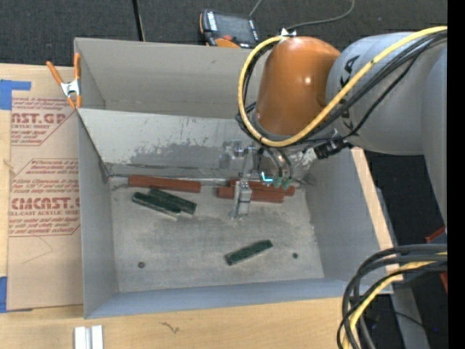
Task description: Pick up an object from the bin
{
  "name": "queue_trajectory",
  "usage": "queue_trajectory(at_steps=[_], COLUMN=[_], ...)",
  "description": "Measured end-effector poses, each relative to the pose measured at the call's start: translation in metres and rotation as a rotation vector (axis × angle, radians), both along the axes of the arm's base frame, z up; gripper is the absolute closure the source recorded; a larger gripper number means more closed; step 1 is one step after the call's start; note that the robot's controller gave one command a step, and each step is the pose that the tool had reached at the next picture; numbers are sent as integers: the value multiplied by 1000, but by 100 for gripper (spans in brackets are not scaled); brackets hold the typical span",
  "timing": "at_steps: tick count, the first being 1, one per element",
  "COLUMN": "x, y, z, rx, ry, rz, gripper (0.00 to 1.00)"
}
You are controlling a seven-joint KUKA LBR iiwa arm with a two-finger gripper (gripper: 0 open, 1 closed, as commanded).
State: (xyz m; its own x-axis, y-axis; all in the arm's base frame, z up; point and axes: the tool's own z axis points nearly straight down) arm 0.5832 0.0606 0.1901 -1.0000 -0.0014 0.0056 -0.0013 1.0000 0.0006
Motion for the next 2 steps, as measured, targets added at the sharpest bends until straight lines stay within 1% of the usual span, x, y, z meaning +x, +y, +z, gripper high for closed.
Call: queue_trajectory(at_steps=[1, 2], x=[-54, -76], y=[-80, -54], z=[-123, -89], rx=[1, 2], ry=[0, -6], rz=[371, 404], gripper=[0, 0])
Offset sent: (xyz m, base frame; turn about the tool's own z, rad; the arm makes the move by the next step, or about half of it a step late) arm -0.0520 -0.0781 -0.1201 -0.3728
